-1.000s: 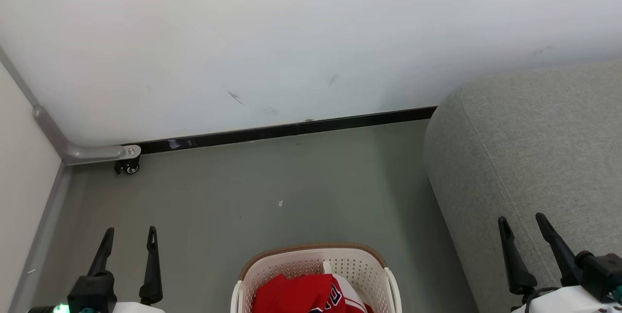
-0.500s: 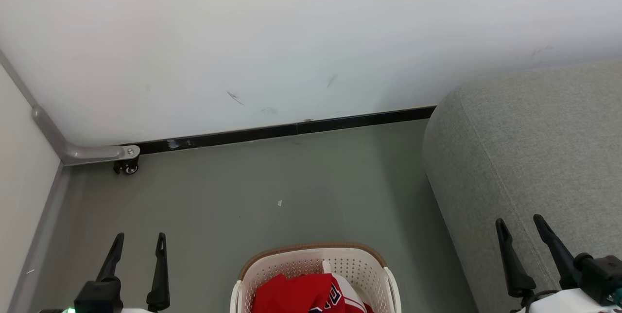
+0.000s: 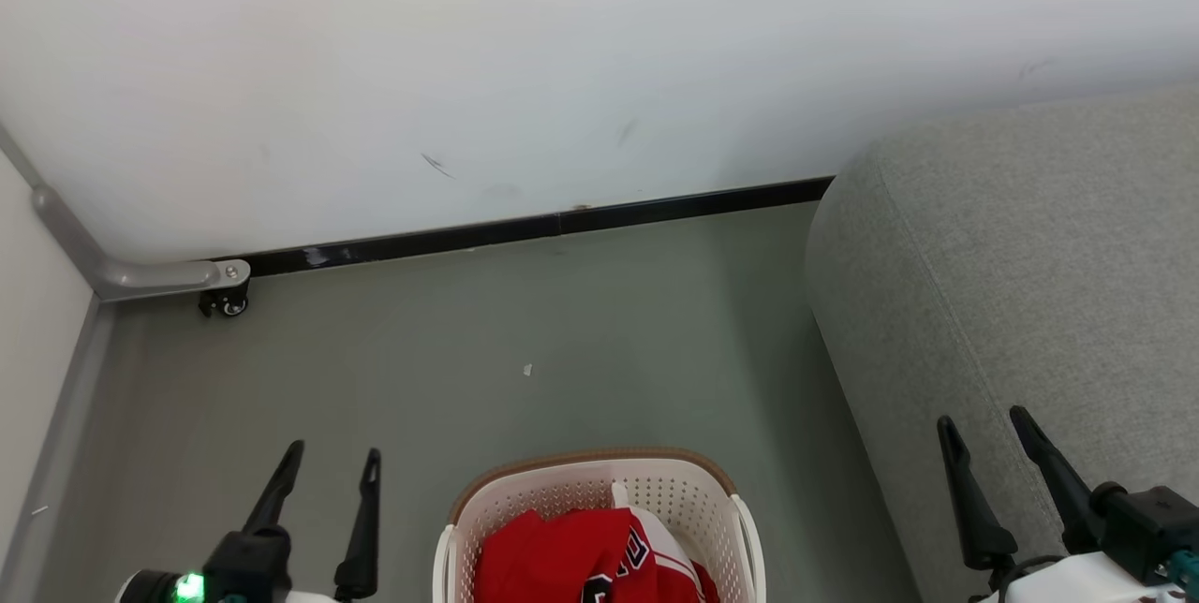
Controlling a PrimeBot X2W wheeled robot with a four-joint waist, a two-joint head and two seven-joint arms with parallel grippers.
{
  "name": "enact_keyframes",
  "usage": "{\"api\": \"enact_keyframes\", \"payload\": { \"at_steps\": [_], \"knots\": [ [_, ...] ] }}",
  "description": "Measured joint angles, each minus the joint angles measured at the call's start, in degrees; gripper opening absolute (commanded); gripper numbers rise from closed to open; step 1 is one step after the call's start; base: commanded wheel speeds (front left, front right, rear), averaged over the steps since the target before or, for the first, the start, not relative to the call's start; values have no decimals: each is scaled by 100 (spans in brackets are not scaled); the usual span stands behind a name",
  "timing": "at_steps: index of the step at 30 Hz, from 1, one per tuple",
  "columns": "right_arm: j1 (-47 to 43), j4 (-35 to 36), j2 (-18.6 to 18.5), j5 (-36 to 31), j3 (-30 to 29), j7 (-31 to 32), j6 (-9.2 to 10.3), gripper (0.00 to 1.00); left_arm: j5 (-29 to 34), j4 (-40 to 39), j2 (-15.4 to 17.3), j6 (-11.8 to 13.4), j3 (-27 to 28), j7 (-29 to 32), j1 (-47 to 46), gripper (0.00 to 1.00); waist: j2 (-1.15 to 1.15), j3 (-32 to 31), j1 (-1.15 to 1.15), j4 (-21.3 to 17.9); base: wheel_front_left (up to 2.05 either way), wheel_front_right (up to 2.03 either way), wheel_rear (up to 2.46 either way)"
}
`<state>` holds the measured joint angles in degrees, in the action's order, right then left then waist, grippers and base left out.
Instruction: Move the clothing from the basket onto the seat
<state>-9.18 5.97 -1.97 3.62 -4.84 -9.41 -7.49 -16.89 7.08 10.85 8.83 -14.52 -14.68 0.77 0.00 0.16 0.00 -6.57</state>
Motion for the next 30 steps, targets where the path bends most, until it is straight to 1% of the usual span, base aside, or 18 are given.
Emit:
{"api": "enact_keyframes", "payload": {
  "at_steps": [9,18,20,21,24,30],
  "knots": [
    [8,88,0,55,126,0,0,100,324,258,-34,-264,-534,153,-455,100,0,273,0,-82,0,0,0],
    [66,159,0,123,15,-10,0,100,588,621,-155,-449,-929,341,-916,100,0,647,0,-203,0,0,0],
    [157,191,0,137,11,-18,0,100,648,724,-158,-454,-1001,386,-1018,100,0,743,0,-235,0,0,0],
    [251,237,0,148,13,-26,0,100,691,824,-168,-505,-1043,405,-1117,100,0,844,0,-268,0,0,0],
    [363,269,0,231,14,-69,0,100,758,970,-180,-554,-1121,449,-1280,100,0,1005,0,-321,0,0,0],
    [609,288,-1,309,43,-126,0,100,969,1304,-188,-598,-1263,511,-1596,100,0,1342,1,-434,0,0,0]
  ]
}}
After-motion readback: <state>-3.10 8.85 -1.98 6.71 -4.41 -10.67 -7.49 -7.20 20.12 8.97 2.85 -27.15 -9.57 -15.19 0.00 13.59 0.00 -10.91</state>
